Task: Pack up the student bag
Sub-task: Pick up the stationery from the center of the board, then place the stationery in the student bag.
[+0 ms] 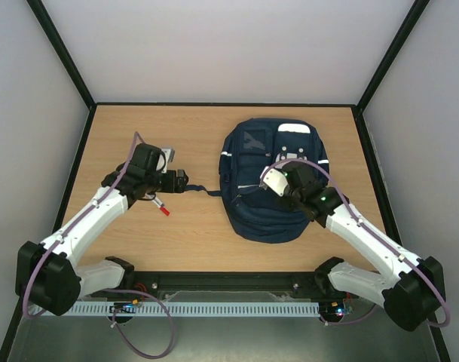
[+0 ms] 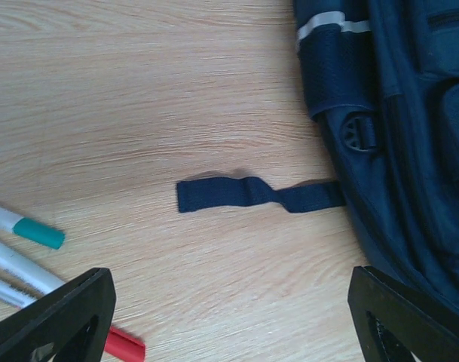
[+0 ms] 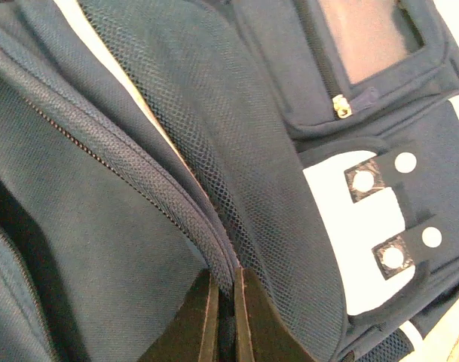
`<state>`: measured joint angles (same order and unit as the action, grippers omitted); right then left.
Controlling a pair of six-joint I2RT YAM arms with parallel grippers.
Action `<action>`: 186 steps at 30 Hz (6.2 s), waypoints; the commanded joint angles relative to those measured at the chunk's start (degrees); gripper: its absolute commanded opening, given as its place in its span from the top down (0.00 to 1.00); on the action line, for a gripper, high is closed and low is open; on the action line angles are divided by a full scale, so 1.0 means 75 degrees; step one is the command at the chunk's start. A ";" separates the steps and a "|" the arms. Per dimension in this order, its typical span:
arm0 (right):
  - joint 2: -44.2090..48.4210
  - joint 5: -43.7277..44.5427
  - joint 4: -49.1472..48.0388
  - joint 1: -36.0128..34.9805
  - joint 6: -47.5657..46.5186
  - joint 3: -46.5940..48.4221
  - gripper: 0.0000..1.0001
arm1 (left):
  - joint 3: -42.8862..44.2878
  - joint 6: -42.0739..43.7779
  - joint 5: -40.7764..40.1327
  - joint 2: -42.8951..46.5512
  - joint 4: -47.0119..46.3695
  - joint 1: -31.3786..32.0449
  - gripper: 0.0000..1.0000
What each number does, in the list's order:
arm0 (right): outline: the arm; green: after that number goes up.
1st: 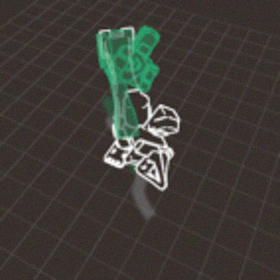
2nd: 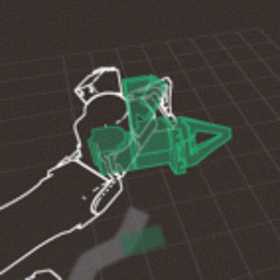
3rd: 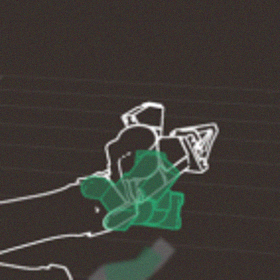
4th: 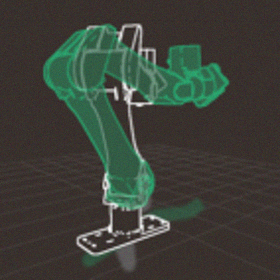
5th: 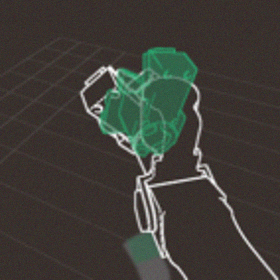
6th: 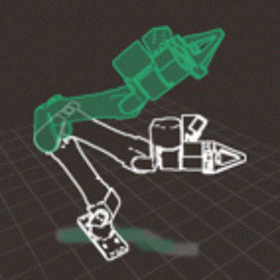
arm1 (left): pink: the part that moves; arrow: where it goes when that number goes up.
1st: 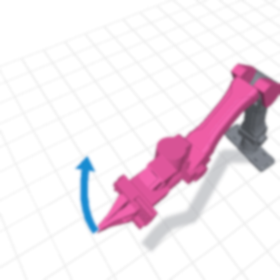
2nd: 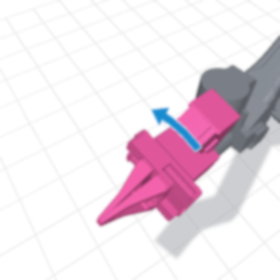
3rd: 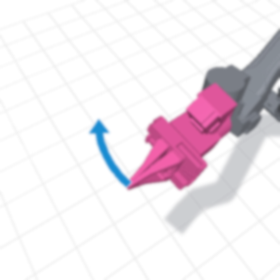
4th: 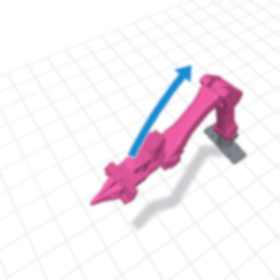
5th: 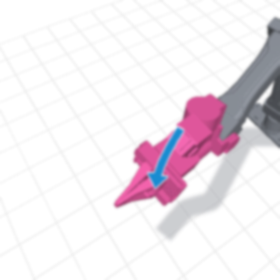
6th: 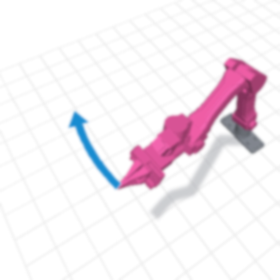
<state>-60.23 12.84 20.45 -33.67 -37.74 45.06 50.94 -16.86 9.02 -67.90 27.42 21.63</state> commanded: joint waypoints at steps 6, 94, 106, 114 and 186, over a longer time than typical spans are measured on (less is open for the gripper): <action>0.0231 -0.0874 -0.1724 0.0622 0.1737 0.0061 0.99 | -0.0567 -0.1769 -0.1348 -0.0193 -0.0018 -0.0615 0.08; 0.0220 -0.2032 -0.2414 0.0704 0.2289 -0.1136 0.99 | -0.1323 -0.3078 -0.1329 -0.2158 0.0903 -0.1362 0.77; 0.0214 -0.2020 -0.2393 0.0704 0.2269 -0.1139 0.99 | -0.0936 -0.2996 -0.1453 -0.2434 0.0903 -0.1341 0.96; 0.0434 -0.2047 -0.1836 0.0704 0.2382 -0.0621 0.99 | -0.0866 -0.3143 -0.1016 -0.0827 0.1618 -0.1099 0.98; -0.0554 -0.4199 0.0788 0.0704 0.3508 0.2297 0.99 | 0.0151 -1.0241 -0.3785 -0.3154 -0.6437 0.4815 0.98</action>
<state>-67.33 -14.63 29.23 -28.12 -12.62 62.57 50.85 -89.06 -12.47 -90.15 -19.81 57.82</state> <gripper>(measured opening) 0.043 0.095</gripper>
